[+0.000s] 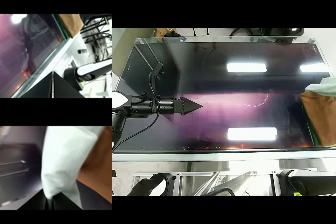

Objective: Fold the shirts.

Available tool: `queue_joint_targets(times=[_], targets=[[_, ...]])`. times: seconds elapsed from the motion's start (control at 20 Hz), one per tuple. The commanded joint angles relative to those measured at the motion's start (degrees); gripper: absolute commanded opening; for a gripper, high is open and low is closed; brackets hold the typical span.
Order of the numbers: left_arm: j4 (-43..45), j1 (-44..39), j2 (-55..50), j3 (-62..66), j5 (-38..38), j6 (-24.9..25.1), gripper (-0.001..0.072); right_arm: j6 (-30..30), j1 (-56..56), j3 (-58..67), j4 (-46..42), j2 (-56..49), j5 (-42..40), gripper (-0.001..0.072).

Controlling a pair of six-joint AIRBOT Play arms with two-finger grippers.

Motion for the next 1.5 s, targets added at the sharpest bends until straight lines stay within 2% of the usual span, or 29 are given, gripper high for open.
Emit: queue_joint_targets(times=[0.0,0.2,0.35,0.55,0.6,0.65,0.7,0.8,0.85,0.9,0.95,1.0,1.05,1.1,1.15,1.2,1.25,1.35,1.45], targets=[[-0.02,0.04,0.04,-0.02,0.04,1.14,0.0012,3.19,-3.28,-0.92,-10.95,2.34,9.11,0.0018],[-0.07,0.02,0.04,-0.02,0.22,2.60,0.0012,2.05,-3.04,-4.72,-19.89,5.42,9.16,0.0018],[-0.07,0.02,0.04,-0.02,0.57,3.72,0.0012,0.57,-3.06,-13.18,-27.43,8.15,9.05,0.0018],[-0.07,0.04,0.04,-0.02,0.74,5.05,0.0012,0.52,-3.06,-24.04,-32.96,8.66,6.93,0.0019],[-0.04,0.04,0.04,-0.02,0.74,5.05,0.0012,-0.68,-3.04,-25.46,-33.81,8.50,5.60,0.0065],[-0.07,0.04,0.04,-0.02,0.72,5.05,0.0012,-0.94,-3.06,-25.79,-34.23,7.78,5.68,0.0273],[-0.02,0.04,0.04,-0.02,0.68,5.05,0.0012,-0.96,-3.06,-25.77,-34.49,7.23,6.47,0.0398],[-0.02,0.04,0.04,-0.02,0.70,5.25,0.0012,-0.87,-3.04,-25.55,-33.62,7.13,7.10,0.0595],[-0.07,0.04,0.04,-0.02,0.81,5.60,0.0012,-0.92,-3.04,-25.18,-32.13,7.28,7.08,0.0600],[-0.09,0.04,0.04,-0.02,1.53,5.60,0.0012,-0.87,-3.04,-24.06,-30.21,7.34,6.99,0.0597],[-0.13,0.04,0.04,-0.02,2.29,5.60,0.0012,-0.90,-3.04,-22.45,-26.49,7.30,5.92,0.0533],[-0.22,0.04,0.04,0.00,3.54,5.57,0.0012,-1.07,-3.04,-20.48,-19.71,7.30,3.63,0.0305],[-0.66,0.04,0.04,0.02,4.66,5.57,0.0012,-2.16,-3.02,-18.73,-12.48,7.37,0.57,0.0201],[-0.50,0.04,0.04,0.39,5.18,5.53,0.0012,-2.51,-2.58,-17.27,-4.81,7.58,-2.84,0.0151],[-0.48,0.31,0.04,1.14,5.11,5.51,0.0012,-3.85,-1.25,-16.61,1.16,8.07,-6.05,0.0017],[-0.46,0.52,0.04,2.43,4.74,5.22,0.0012,-5.18,1.46,-16.61,4.87,8.79,-9.51,0.0019],[-0.09,0.79,0.07,3.82,4.68,4.61,0.0012,-6.78,5.29,-16.65,5.05,9.46,-11.82,0.0018],[-0.13,1.70,0.17,5.60,4.55,3.19,0.0012,-10.23,17.18,-19.04,1.75,11.30,-14.34,0.0017],[-0.11,1.42,2.21,2.64,5.31,1.46,0.0012,-11.47,32.54,-25.68,-5.31,14.05,-16.02,0.0017]])
